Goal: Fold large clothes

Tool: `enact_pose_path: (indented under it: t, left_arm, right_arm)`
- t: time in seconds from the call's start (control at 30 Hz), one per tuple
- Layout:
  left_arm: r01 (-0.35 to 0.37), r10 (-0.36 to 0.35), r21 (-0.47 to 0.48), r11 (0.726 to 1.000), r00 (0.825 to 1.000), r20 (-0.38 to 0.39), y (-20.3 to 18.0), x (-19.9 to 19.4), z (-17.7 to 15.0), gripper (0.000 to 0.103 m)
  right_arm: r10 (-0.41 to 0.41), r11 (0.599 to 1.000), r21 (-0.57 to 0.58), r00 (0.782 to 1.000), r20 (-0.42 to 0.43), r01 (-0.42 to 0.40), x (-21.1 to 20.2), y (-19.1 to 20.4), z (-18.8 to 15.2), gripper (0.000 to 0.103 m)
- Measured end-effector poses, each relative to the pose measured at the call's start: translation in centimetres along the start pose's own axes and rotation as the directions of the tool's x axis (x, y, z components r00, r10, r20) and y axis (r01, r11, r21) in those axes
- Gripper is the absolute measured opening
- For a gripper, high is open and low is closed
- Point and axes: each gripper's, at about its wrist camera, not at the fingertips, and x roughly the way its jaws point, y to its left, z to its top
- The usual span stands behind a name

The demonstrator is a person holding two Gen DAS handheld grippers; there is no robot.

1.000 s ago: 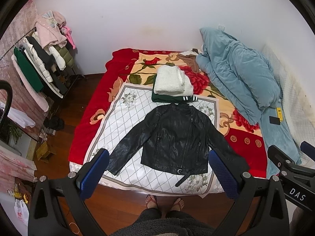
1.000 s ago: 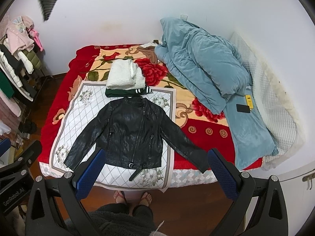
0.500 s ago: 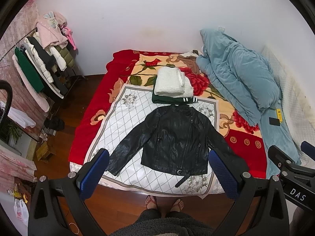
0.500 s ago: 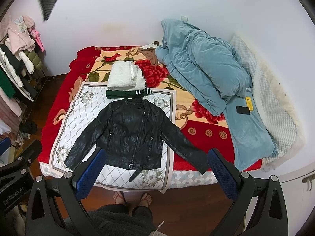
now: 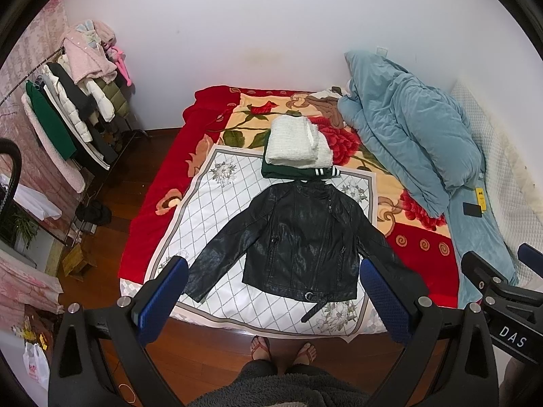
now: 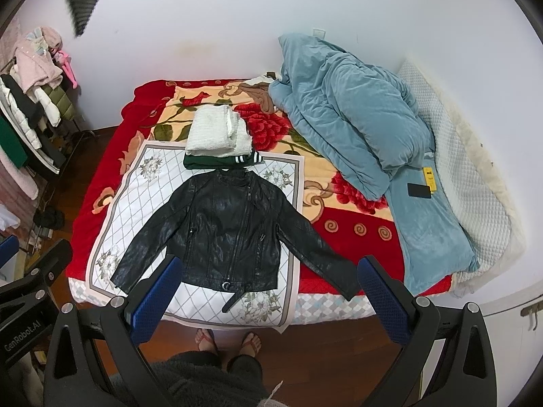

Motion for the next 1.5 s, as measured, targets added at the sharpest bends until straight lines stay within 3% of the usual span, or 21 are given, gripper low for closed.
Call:
enact_pose_path:
  t: [0.73, 0.9, 1.03, 1.17, 1.23, 1.3, 1.43, 1.5]
  left_arm:
    - [-0.004, 0.004, 0.005, 1.0, 1.0, 0.004, 0.0, 0.1, 0.5, 0.103]
    - [-0.095, 0.093, 0.025, 0.995, 0.992, 0.087, 0.2, 1.7, 1.3, 0.103]
    - [-0.169, 0.161, 0.036, 0.985, 0.975, 0.151, 1.2, 6.2, 2.2, 0.103]
    - [-0.201, 0.193, 0.07, 0.977, 0.975, 0.11, 1.2, 13.3, 2.3, 0.103]
    - [-0.194, 0.19, 0.07, 0.978, 0.98, 0.061, 0.7, 17.3, 2.2, 0.103]
    - [-0.207, 0.207, 0.067, 0.976, 0.978, 0.017, 0.1, 20.9, 1.7, 0.103]
    - [-0.246, 0.254, 0.092, 0.965, 0.963, -0.09, -2.6, 30.4, 0.5, 0.103]
    - [-0.256, 0.27, 0.113, 0.96, 0.954, -0.132, -4.3, 34.7, -0.3, 0.103]
  right_arm:
    - [-0.001, 1.0, 0.002, 1.0, 0.003, 0.001, -0.4, 0.1, -0.1, 0.103]
    - [0.007, 0.998, 0.055, 1.0, 0.002, -0.007, 1.0, -0.2, 0.3, 0.103]
    - [0.014, 0.986, 0.167, 0.999, -0.051, -0.005, 6.5, -2.1, -0.1, 0.103]
    - [-0.031, 0.941, 0.332, 0.993, -0.117, 0.068, 14.5, -6.2, -2.1, 0.099]
    - [-0.047, 0.913, 0.392, 0.984, -0.172, 0.112, 19.0, -8.5, -3.7, 0.079]
    - [-0.026, 0.879, 0.455, 0.969, -0.245, 0.138, 24.3, -11.2, -5.7, 0.073]
    - [0.094, 0.751, 0.645, 0.945, -0.313, 0.139, 34.5, -17.2, -10.9, 0.068]
    - [0.17, 0.651, 0.749, 0.939, -0.3, 0.121, 39.9, -20.0, -14.3, 0.068]
